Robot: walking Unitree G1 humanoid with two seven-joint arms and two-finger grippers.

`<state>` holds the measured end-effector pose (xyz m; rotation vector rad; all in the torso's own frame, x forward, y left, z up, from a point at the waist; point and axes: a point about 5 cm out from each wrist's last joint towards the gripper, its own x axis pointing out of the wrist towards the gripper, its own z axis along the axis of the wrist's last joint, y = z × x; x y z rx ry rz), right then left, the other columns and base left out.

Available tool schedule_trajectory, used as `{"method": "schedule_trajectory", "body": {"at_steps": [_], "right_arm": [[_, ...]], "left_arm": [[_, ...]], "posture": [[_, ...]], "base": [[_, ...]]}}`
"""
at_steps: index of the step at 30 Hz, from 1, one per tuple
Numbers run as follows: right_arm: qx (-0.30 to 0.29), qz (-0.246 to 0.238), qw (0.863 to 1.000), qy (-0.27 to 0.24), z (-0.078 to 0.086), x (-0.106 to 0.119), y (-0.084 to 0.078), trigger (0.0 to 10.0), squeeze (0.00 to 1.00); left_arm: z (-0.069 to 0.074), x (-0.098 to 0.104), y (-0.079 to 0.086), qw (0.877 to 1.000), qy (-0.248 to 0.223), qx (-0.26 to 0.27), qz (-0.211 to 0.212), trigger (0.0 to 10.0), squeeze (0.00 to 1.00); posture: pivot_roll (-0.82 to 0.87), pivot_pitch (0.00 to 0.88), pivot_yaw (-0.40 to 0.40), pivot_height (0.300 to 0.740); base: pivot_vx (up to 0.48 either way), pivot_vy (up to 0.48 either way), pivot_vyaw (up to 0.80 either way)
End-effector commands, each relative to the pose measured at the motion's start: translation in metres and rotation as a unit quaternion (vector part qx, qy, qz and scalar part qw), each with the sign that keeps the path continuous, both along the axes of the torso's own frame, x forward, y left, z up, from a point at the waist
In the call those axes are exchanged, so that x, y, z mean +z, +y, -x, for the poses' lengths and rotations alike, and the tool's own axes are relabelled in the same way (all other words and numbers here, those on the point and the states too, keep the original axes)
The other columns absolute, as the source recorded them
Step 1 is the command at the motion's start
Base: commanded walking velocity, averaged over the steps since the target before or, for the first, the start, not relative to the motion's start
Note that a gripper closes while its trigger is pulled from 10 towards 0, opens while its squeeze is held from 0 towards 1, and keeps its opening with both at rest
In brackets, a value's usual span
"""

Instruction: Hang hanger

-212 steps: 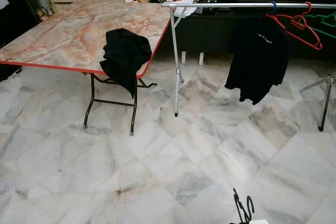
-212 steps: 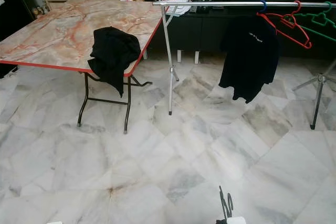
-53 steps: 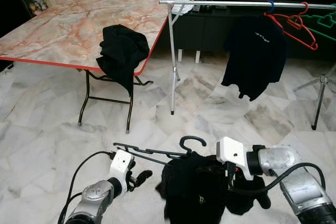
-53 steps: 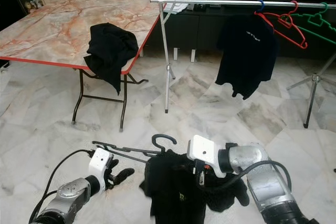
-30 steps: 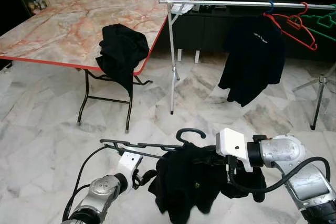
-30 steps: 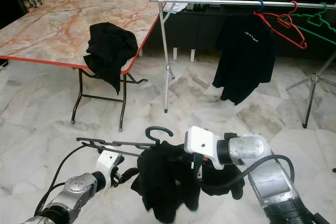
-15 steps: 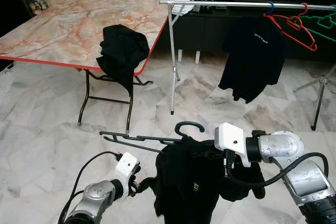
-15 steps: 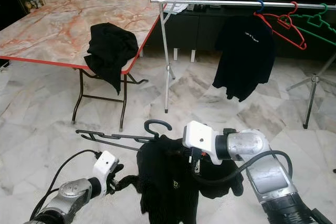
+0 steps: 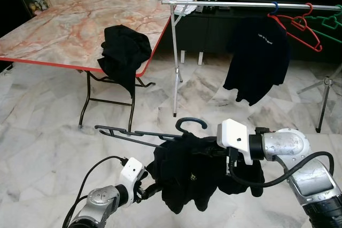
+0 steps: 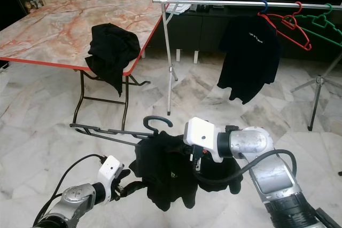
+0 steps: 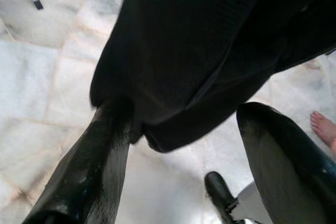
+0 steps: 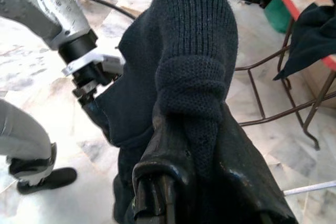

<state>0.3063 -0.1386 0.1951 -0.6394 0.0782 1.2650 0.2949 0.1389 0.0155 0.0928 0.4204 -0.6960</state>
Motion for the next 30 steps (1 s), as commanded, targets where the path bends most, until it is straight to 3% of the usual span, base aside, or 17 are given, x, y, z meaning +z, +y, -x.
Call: {"method": "schedule_trajectory", "body": {"at_steps": [1, 12, 13, 14, 15, 30], "right_arm": [[0.002, -0.004, 1.000, -0.018, -0.002, 0.007, 0.005, 10.0, 0.00], [0.000, -0.012, 1.000, -0.019, -0.004, 0.005, 0.013, 10.0, 0.00], [0.000, -0.013, 1.000, -0.019, -0.004, 0.005, 0.013, 10.0, 0.00], [0.000, -0.014, 1.000, -0.019, -0.004, 0.005, 0.014, 10.0, 0.00], [0.000, -0.014, 1.000, -0.019, -0.004, 0.005, 0.014, 10.0, 0.00], [-0.005, -0.015, 1.000, -0.024, -0.005, 0.005, 0.015, 10.0, 0.00]], "left_arm": [[-0.002, 0.003, 0.000, 1.000, -0.015, -0.013, -0.024, 10.0, 0.00], [-0.013, 0.010, 0.001, 0.995, -0.062, 0.053, -0.062, 10.0, 0.00], [-0.013, 0.010, 0.001, 0.995, -0.062, 0.055, -0.063, 4.8, 0.00], [-0.013, 0.009, 0.001, 0.994, -0.062, 0.058, -0.061, 4.8, 0.00], [-0.013, 0.009, 0.001, 0.994, -0.062, 0.060, -0.062, 0.0, 0.00], [-0.013, 0.008, -0.001, 0.993, -0.066, 0.071, -0.068, 0.0, 0.00]], "posture": [[-0.05, 0.107, 0.017, 0.740], [-0.05, 0.100, 0.021, 0.740], [-0.05, 0.099, 0.022, 0.740], [-0.05, 0.099, 0.022, 0.740], [-0.05, 0.099, 0.022, 0.740], [-0.04, 0.093, 0.022, 0.740]], "base": [[0.000, 0.000, 0.00], [0.000, 0.000, 0.00], [0.000, 0.000, 0.00], [0.000, 0.000, 0.00], [0.000, 0.000, 0.00], [0.000, 0.000, 0.00]]}}
